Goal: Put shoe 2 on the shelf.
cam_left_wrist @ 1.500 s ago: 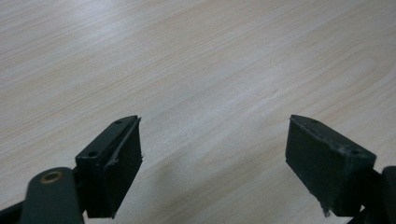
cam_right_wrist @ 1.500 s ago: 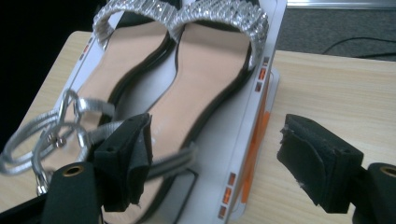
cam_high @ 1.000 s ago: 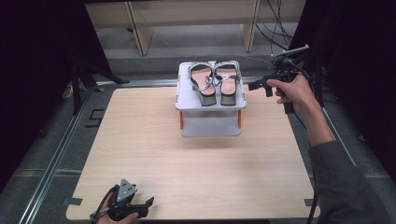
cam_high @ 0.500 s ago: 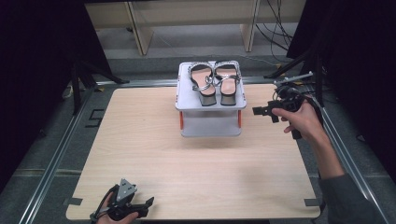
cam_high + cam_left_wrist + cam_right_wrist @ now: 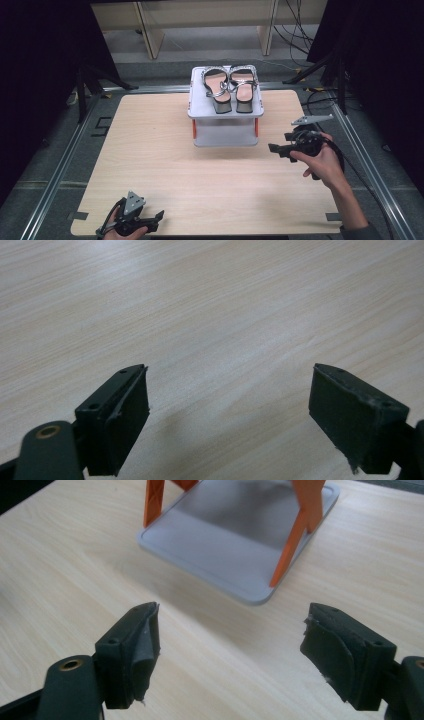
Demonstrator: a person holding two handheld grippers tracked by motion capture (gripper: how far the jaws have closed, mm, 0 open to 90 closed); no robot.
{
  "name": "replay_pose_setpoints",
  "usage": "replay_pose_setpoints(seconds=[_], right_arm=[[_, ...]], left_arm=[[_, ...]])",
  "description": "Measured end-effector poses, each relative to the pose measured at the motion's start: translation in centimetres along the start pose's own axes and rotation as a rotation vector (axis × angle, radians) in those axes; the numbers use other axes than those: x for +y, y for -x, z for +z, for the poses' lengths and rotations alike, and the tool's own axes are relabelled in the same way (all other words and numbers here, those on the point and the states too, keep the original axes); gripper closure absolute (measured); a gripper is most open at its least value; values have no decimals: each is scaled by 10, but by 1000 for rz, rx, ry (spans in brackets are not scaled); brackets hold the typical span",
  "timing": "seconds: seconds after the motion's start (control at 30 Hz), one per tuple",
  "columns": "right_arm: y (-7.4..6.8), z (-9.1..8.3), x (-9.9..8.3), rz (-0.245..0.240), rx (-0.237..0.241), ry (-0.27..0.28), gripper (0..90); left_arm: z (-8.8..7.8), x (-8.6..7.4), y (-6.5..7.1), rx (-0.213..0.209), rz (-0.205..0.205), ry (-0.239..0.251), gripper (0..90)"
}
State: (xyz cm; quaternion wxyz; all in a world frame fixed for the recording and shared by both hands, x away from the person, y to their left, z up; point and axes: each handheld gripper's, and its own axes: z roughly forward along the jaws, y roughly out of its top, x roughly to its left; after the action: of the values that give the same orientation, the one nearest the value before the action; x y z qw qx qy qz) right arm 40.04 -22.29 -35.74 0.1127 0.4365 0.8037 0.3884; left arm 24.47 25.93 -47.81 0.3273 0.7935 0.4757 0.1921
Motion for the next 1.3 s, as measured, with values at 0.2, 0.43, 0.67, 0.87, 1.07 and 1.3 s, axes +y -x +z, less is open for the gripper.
replay_pose_setpoints(seconds=[0.2,0.43,0.67,0.87,1.07,1.3], right_arm=[[-9,17,-31,-30,16,-5,223],[-25,32,-67,-112,43,-57,224],[-31,35,-86,-81,69,-50,222],[-41,38,-95,-125,68,-74,208],[-52,39,-107,-185,37,-135,213],[-51,38,-124,-197,16,-153,201]], left_arm=[[0,0,0,21,4,3,158],[0,0,1,27,-3,6,157],[-1,1,1,6,-17,20,156],[-3,1,1,15,-18,28,157],[-3,1,2,8,-26,35,157],[-2,0,1,9,-29,32,156]])
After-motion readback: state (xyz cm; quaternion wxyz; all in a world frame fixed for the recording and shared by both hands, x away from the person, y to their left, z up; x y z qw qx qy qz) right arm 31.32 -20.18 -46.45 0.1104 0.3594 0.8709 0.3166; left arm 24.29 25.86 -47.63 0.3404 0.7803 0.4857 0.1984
